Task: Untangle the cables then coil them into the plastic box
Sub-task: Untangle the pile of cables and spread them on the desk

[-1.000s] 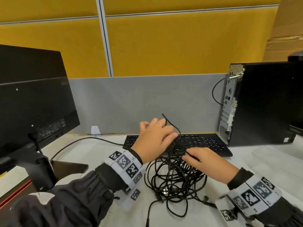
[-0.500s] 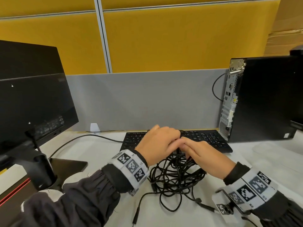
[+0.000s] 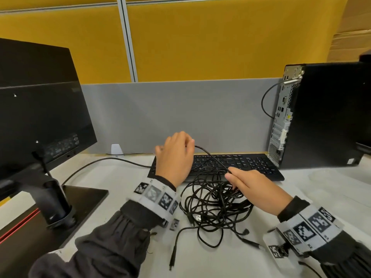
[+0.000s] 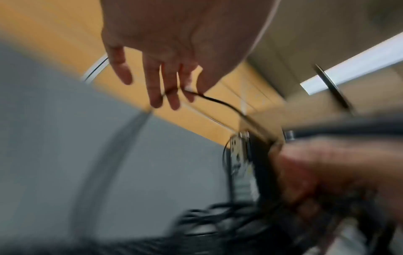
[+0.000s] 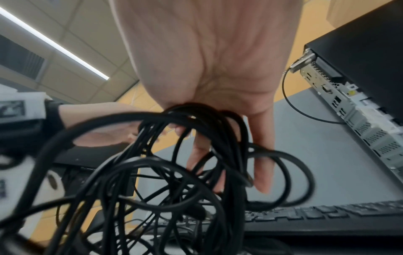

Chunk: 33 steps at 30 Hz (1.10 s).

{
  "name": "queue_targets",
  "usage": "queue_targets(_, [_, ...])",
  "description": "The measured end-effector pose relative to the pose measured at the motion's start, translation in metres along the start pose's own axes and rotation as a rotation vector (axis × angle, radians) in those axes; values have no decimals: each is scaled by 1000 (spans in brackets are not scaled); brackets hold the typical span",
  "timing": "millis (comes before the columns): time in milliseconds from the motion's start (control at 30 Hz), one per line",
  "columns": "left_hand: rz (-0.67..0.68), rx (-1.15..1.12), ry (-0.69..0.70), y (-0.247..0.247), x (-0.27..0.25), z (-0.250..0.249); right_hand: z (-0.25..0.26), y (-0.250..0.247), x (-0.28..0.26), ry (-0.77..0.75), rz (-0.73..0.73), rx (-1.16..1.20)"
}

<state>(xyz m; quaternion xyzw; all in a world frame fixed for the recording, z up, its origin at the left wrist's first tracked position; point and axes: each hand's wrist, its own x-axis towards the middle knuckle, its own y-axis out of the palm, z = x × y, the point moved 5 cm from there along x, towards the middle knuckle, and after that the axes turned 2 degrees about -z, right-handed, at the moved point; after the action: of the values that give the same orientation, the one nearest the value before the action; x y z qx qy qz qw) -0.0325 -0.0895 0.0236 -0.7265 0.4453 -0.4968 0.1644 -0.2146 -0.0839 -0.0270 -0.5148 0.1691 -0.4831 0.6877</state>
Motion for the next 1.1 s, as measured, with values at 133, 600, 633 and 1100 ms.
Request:
queue_targets(133, [-91,234,435,0,-17,-32,5,1,7,-10,31,34])
queue_targets(600, [199,-245,297,10,-16,-15,-9,2,-1,-37,122,13])
queue_targets(633, [203,-257,273,10,-16,-14,-9,2,-1,-38,127,8])
queue_targets(1100, [168,243,572,18,-33,-36,-3,-1,1,-70,-20,108])
